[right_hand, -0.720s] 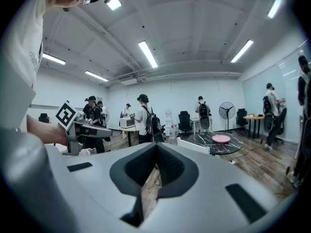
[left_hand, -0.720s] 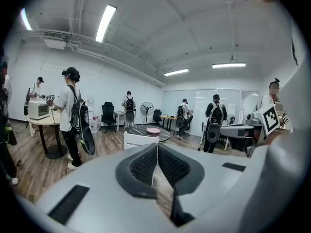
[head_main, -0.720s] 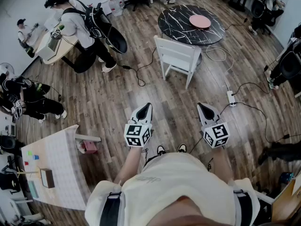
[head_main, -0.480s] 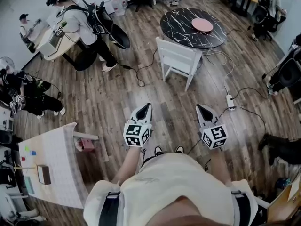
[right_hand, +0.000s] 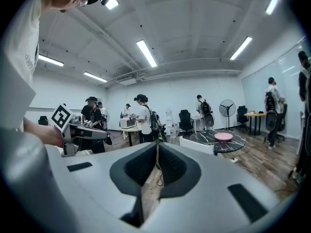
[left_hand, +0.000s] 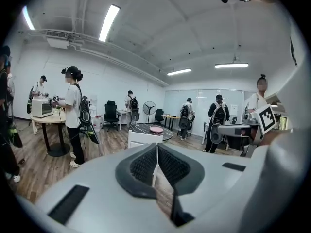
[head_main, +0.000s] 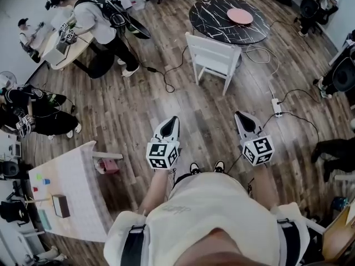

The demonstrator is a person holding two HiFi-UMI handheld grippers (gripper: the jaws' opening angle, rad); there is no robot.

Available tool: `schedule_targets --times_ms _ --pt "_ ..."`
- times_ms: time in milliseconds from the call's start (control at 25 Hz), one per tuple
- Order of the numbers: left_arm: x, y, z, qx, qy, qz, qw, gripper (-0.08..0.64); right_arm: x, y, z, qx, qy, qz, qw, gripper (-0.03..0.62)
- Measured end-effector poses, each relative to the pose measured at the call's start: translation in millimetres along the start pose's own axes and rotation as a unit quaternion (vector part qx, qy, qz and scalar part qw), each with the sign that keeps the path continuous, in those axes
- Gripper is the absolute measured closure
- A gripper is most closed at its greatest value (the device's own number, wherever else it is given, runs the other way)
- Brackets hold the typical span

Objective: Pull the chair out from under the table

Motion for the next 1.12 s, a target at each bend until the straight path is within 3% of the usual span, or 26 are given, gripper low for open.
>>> schedule_targets --times_ms 200,280,320,360,440,880,1120 --pt "-9.9 -0.2 -1.7 0.001 -0.018 -0.014 0.9997 0.537 -15.5 -1.9 -9.4 -0.012 0.000 0.009 1.000 0.561" --pt "-14.5 2.9 -4.4 0.004 -0.024 -0.020 0.9995 0.518 -18.7 0.0 -14.3 -0.015 -0.002 0.016 1.000 0.462" --pt "-16.6 4.8 -6.5 0.006 -0.028 -0.024 0.9993 0.459 -18.7 0.7 -17.4 -0.015 -0.004 0.020 1.000 0.428" --pt "-18.8 6.4 -8.6 0.007 -0.032 -0.027 0.9991 0.417 -18.5 0.7 -20.8 -0.014 -0.006 0.024 1.000 0.428" --pt "-25.3 7.9 -11.2 0.008 -0.039 -0.028 0.9988 0.406 -19.8 0.4 -27.7 -0.014 -0.010 0.030 0.999 0.428" --pt "-64.0 -5.0 -9.6 0.002 -0.072 -0.003 0.9974 0.405 -57.4 -0.7 -52.2 -0.044 -0.017 0.021 0.999 0.433" --pt "-79.6 -16.2 -19.0 -0.007 -0.057 0.018 0.9982 0.405 -52.5 -4.5 -67.9 -0.070 -0.006 0.022 0.997 0.434"
Point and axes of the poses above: the fingertips, and each gripper's own axes: z backward along the fingers, x to its right, y out of its top, the point moved 5 cm from there along z, backward along the fingers, and after that the axes turned 11 degrees about -x, right-handed, at the moved point
